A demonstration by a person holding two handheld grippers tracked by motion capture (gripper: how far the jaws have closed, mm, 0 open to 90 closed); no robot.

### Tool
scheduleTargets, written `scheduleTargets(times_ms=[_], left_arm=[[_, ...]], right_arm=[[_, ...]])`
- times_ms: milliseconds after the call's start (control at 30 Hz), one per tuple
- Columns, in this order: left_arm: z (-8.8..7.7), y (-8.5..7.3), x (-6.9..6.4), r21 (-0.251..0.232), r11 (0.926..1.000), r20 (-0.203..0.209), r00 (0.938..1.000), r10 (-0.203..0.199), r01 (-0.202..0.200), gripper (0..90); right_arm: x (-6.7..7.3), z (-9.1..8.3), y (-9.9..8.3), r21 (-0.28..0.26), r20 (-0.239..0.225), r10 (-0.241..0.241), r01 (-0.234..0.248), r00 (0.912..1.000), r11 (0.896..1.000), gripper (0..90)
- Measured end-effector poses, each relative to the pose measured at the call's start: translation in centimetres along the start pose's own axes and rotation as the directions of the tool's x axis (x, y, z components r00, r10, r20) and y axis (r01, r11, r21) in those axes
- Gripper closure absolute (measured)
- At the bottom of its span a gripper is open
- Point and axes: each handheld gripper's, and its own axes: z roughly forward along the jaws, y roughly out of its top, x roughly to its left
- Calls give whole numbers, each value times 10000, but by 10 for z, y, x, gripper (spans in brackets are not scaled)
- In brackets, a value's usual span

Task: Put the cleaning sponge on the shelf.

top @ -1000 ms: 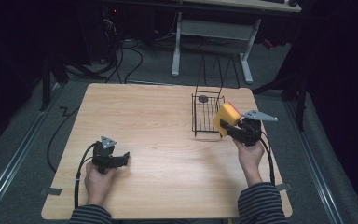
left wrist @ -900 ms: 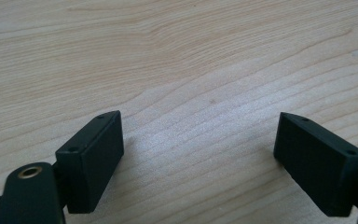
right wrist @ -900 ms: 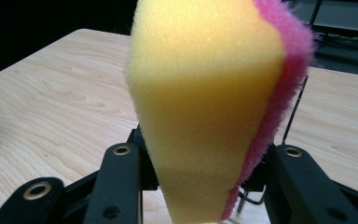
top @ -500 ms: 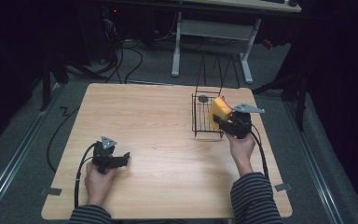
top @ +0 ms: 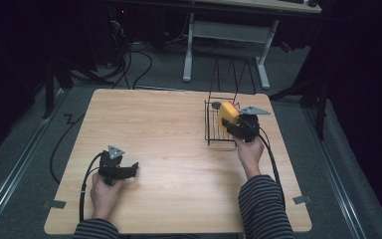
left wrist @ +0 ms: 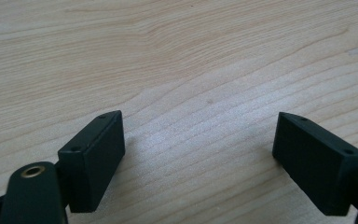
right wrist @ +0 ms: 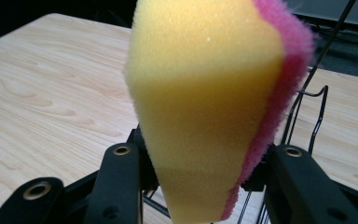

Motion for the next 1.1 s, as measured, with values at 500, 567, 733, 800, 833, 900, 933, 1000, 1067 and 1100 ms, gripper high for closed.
scheduleTargets(times_ms=[500, 567, 733, 800, 833, 900, 933, 1000, 1067, 1100], left_arm=[[0, 0, 0, 3, 10000, -3, 10000, 0, 0, 173], [0, 0, 0, -1, 10000, -3, 10000, -3, 3, 173], [0, 0, 0, 1, 10000, -3, 10000, 0, 0, 173], [0, 0, 0, 2, 10000, -2, 10000, 0, 0, 174], [0, 0, 0, 1, 10000, -2, 10000, 0, 0, 173], [0, 0, 0, -1, 10000, -3, 10000, -1, 1, 173], [0, 0, 0, -1, 10000, -2, 10000, -1, 1, 173], [0, 0, 0, 1, 10000, -2, 10000, -1, 1, 173], [0, 0, 0, 1, 10000, -3, 10000, 0, 0, 173], [0, 0, 0, 0, 10000, -2, 10000, -1, 1, 173]], right_arm=[[-3, 31, -7, 494, 580, -118, 90, 9982, 9987, 604], [-4, 35, -7, 573, 664, -127, 89, 9977, 9983, 604], [-5, 41, -6, 639, 696, 17, -61, 9976, 9979, 604], [-4, 43, -7, 718, 714, -62, 10, 9974, 9974, 604], [-4, 44, -7, 764, 762, -99, 40, 9970, 9971, 604], [-5, 46, -8, 873, 801, -94, 24, 9967, 9962, 604], [-5, 46, -9, 905, 797, -44, -28, 9968, 9959, 604], [-6, 46, -9, 921, 765, 5, -76, 9971, 9957, 603], [-6, 47, -9, 953, 770, -75, 1, 9970, 9954, 603], [-6, 47, -9, 980, 788, -69, -8, 9969, 9952, 603]])
